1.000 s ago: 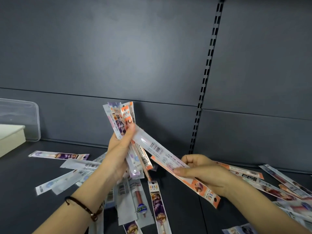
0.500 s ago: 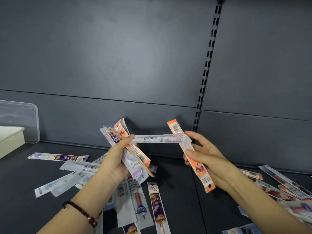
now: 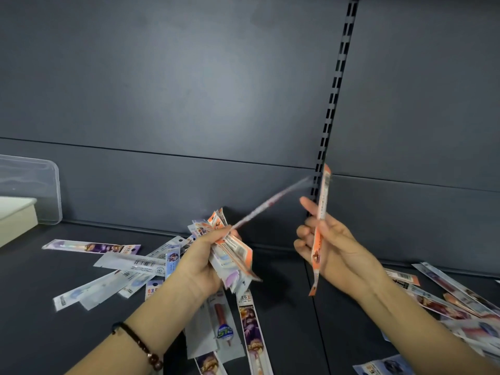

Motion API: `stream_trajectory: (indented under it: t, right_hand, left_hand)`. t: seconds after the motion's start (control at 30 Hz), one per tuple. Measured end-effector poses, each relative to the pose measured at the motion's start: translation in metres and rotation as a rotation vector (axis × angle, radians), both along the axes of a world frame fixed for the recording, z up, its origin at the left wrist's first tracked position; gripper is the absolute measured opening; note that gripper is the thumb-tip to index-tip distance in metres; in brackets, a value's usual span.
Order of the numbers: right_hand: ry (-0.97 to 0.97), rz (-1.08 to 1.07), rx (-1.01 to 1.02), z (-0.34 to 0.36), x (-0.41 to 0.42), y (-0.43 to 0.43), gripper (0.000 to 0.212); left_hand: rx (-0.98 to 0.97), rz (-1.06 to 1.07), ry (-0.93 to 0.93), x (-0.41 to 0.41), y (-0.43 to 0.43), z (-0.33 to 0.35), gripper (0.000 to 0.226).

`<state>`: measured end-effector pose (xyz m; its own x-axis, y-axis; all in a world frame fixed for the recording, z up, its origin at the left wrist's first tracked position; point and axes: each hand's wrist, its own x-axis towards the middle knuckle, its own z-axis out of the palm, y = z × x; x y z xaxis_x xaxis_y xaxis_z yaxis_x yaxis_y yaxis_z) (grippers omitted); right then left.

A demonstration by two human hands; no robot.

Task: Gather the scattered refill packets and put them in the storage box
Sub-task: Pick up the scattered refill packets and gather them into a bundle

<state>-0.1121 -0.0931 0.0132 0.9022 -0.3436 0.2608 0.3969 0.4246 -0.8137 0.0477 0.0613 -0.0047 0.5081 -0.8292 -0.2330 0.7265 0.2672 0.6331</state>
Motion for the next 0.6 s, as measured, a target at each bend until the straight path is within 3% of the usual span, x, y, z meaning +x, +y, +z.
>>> stream_trajectory:
  t: [0.07, 0.17, 0.3, 0.37, 0.47, 0.6]
  right_hand:
    - [-0.005, -0.003, 0.063, -0.003, 0.002, 0.000, 0.068]
    - [0.065, -0.045, -0.070, -0.005, 0.005, 0.006, 0.067]
    - [0.134, -0.135, -0.195, 0.000, 0.011, 0.021, 0.036]
    - [0.131, -0.184, -0.193, 0.002, 0.013, 0.024, 0.021]
    - [0.144, -0.216, -0.174, 0.004, 0.015, 0.015, 0.035]
    - [0.183, -0.255, -0.058, 0.010, 0.015, 0.005, 0.041]
  left_hand:
    - [-0.036, 0.008, -0.005, 0.002, 0.002, 0.002, 0.009]
    - [0.104, -0.002, -0.121, -0.005, -0.001, 0.000, 0.012]
    - [0.214, -0.059, -0.185, -0.018, -0.008, -0.004, 0.008]
    - [0.231, -0.028, -0.220, -0.019, -0.008, -0.005, 0.017]
    - [0.234, 0.070, -0.348, -0.018, -0.006, -0.004, 0.036]
    - [0.202, 0.125, -0.446, -0.012, -0.003, -0.001, 0.030]
